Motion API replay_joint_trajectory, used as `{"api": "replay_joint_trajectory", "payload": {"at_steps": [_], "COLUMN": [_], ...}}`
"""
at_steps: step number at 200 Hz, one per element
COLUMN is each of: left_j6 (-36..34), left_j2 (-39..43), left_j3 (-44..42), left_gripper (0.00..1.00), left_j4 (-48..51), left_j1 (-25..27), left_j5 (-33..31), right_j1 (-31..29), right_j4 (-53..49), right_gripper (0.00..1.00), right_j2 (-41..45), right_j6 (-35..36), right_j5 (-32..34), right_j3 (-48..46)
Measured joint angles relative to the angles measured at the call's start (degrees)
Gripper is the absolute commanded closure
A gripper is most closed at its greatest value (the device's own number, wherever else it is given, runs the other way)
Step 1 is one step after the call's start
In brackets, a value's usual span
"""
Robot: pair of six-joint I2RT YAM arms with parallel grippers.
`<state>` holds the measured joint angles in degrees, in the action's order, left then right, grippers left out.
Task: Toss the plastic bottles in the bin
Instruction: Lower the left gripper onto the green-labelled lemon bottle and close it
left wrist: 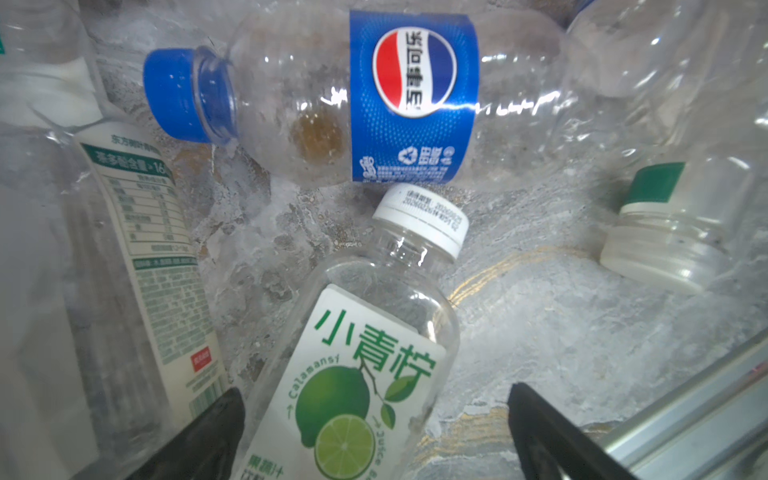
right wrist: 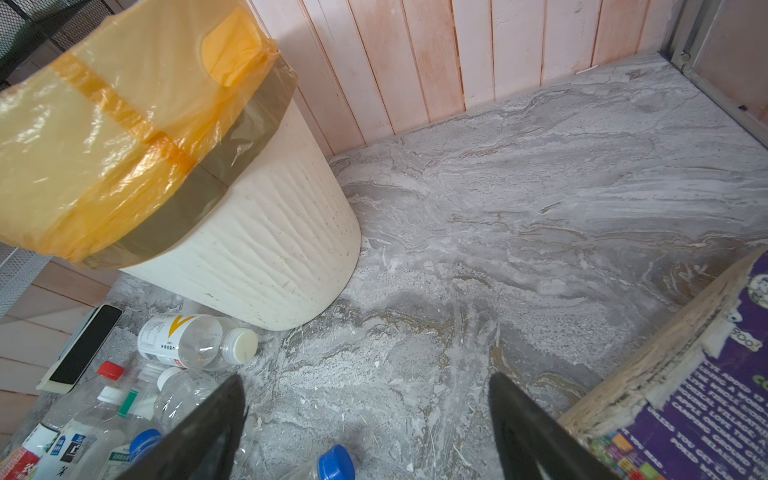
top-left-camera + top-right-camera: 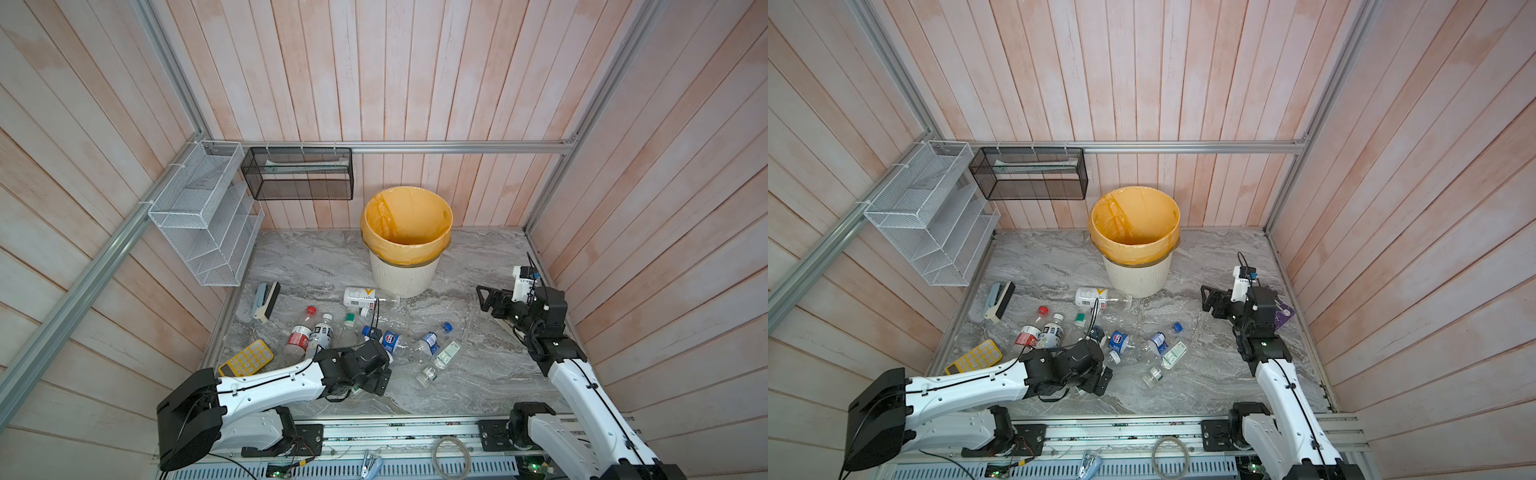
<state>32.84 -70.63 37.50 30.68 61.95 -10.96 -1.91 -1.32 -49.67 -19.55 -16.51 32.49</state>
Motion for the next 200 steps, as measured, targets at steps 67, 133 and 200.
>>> {"api": "replay_joint_trajectory", "payload": {"at_steps": [67,133,200], "left_j6": [0.2,2.9,3.9], "left_j2": [-2.5,-3.9,-7.8], "left_j3": [0.0,0.0,0.0], "left_gripper": [0.03,0.09,0.24], "left_j4": [-2.0,-1.9,-0.1], "left_j1": [0.0,0.0,1.1], "left_j5": [1.6,2.2,2.2], "right_j1": [0.0,0.0,0.0], "right_j4": [0.0,0.0,0.2], "right_gripper": [0.08,0.08,0.08], "right_j2": [0.0,0.0,-0.1], "right_j6": [0.0,0.0,0.0], "right_j5": [0.0,0.0,0.0], "right_j3": [-0.4,-1.0,-1.7]}}
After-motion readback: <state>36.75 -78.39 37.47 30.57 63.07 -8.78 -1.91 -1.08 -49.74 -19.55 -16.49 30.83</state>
